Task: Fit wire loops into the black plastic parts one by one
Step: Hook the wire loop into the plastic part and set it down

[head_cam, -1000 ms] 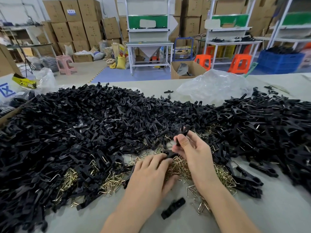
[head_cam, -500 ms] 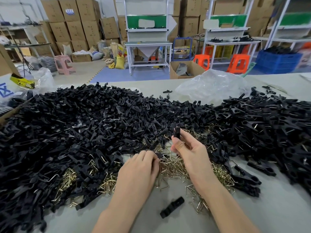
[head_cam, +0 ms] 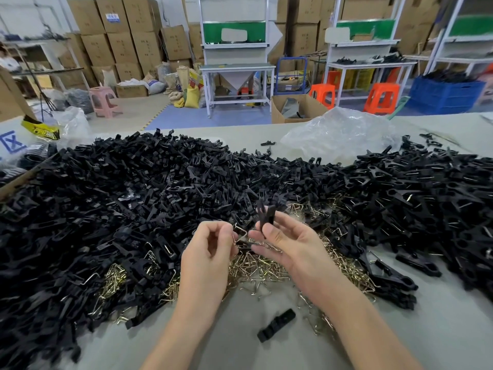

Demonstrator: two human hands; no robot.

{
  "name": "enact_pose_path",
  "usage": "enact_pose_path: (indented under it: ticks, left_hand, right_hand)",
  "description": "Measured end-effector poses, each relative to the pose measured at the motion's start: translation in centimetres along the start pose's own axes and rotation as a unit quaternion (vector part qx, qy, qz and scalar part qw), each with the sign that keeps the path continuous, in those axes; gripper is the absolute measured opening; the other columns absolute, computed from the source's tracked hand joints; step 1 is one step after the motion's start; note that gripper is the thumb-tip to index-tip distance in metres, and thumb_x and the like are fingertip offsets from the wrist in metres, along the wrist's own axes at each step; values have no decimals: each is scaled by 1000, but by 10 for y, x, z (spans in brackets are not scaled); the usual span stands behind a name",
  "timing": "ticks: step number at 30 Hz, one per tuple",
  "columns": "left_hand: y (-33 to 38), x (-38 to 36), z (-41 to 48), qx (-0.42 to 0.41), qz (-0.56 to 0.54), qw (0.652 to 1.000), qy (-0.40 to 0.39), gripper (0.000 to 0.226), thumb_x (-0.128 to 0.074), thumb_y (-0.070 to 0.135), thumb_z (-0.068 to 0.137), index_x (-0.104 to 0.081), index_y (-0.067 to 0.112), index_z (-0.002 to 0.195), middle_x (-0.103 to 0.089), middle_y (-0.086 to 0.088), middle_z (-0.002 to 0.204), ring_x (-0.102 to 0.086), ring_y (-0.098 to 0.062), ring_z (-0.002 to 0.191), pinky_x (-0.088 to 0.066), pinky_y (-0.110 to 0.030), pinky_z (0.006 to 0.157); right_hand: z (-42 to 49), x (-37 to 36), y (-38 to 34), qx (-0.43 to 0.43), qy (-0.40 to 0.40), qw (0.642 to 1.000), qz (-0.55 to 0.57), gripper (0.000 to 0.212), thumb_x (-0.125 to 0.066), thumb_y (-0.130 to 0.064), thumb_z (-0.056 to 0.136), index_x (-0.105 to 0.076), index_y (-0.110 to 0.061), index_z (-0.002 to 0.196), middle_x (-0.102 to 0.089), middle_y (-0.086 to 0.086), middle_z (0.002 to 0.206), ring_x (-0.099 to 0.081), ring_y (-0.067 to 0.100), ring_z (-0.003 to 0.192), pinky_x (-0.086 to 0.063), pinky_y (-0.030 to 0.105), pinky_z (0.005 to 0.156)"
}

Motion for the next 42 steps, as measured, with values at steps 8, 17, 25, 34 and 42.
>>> enact_pose_path:
  ticks: [8,17,25,34,42]
  left_hand:
    - [-3,-5,0,-20,22,999,-26,24,-62,22,96,-56,46,98,-68,14,90,-67,-8,82,-53,-22,73]
    - [14,-12,-9,-138,164,975,-49,23,-54,13,100,-66,23,117,-67,19,103,-63,3,97,-47,-13,82]
    - [18,-14,-8,-139,166,975,-59,34,-51,16,103,-62,24,134,-68,21,98,-61,13,90,-41,0,79]
    - [-9,-3,5,91,-139,983,-76,7,-65,16,97,-72,14,96,-78,-3,87,-75,-18,80,-58,-22,70]
    - [-14,-6,4,113,-104,983,-99,13,-70,28,91,-75,17,91,-65,2,63,-58,-7,60,-47,-13,59]
  right_hand:
    - [0,-12,9,-22,-35,998,43,29,-82,-13,73,-80,-13,103,-76,13,105,-73,31,105,-60,32,83]
    - [-2,-13,11,-15,-16,998,53,37,-77,-7,75,-76,-8,112,-75,16,110,-73,28,105,-59,28,84]
    - [-2,-11,5,8,-24,999,45,34,-76,-4,76,-77,-9,110,-75,15,106,-74,30,102,-60,29,83]
    - [-8,-5,-14,157,25,918,-363,48,-78,-12,87,-66,-51,112,-67,-25,111,-66,2,104,-50,13,85]
    - [-10,-12,-15,191,-7,897,-398,52,-74,2,86,-67,-45,106,-69,-19,112,-68,4,108,-53,20,94]
Point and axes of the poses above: each hand's wrist, its own z-axis towards the middle knuckle, its own x-axis out of the back of the hand, y = z × x, the point moved 7 cm from there along z, towards the middle knuckle
